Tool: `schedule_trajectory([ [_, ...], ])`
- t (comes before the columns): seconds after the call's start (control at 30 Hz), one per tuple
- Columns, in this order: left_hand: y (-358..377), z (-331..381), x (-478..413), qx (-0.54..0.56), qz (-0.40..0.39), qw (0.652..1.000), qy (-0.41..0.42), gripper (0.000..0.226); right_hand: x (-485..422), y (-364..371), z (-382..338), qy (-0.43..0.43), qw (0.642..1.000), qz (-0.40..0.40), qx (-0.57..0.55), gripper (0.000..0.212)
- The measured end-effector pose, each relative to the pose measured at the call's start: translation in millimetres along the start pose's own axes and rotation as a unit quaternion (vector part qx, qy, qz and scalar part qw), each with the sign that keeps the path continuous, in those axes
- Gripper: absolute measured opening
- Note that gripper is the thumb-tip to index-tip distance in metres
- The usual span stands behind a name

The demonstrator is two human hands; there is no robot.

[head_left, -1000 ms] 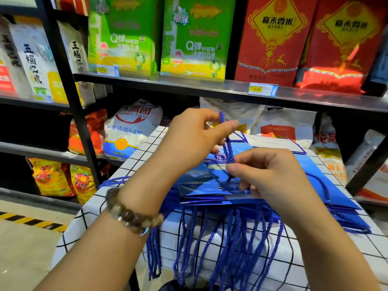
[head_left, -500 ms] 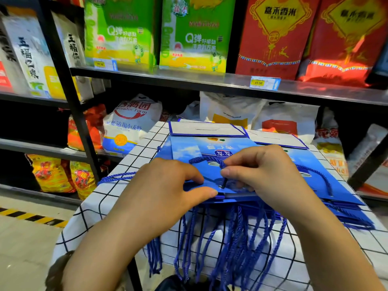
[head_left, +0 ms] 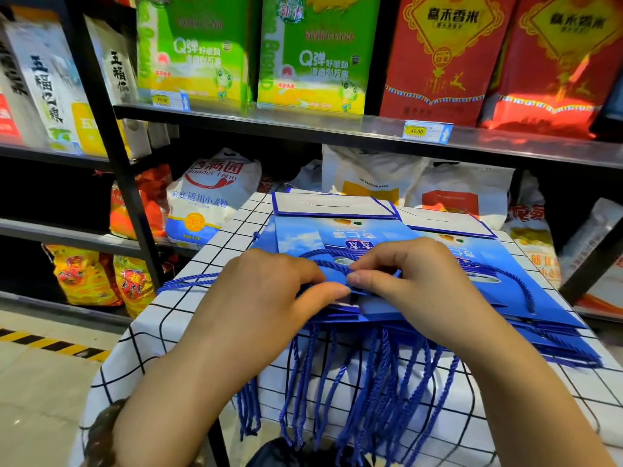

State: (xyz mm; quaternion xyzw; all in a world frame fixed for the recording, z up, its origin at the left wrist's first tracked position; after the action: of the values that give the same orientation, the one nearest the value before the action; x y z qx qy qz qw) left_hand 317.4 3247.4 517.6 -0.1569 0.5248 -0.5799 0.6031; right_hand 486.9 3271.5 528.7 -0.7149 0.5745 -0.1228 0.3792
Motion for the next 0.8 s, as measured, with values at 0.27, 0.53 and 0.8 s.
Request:
schedule_trajectory([
  [0.27, -7, 2, -1, 0.016, 0.071, 0.997, -0.026, 0.029, 0, 1, -2, -0.053, 0.986, -0.111, 0.111, 0.033],
  [0.53, -1, 33, 1, -0.181, 0.056, 0.980, -0.057, 0.030, -5, 16, -8, -0.029, 0.996, -0.056, 0.067, 0.021],
  [0.8, 5, 26, 2, -0.163, -0.013, 0.986, -0.011, 0.013, -1, 17, -9, -0.038, 0.991, -0.039, 0.120, 0.020],
])
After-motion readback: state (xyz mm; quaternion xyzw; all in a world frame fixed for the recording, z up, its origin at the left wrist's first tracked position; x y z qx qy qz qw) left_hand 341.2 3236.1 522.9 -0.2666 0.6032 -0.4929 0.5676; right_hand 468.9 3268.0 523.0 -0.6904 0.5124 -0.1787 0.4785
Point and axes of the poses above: each hand's wrist, its own x-axis away from the middle knuckle, its own y-axis out of the palm, z = x × y, the point moved 1 cm from there along -x, towards the middle knuckle, and after that the axes turned 1 degree about y, right-handed, at the moved point
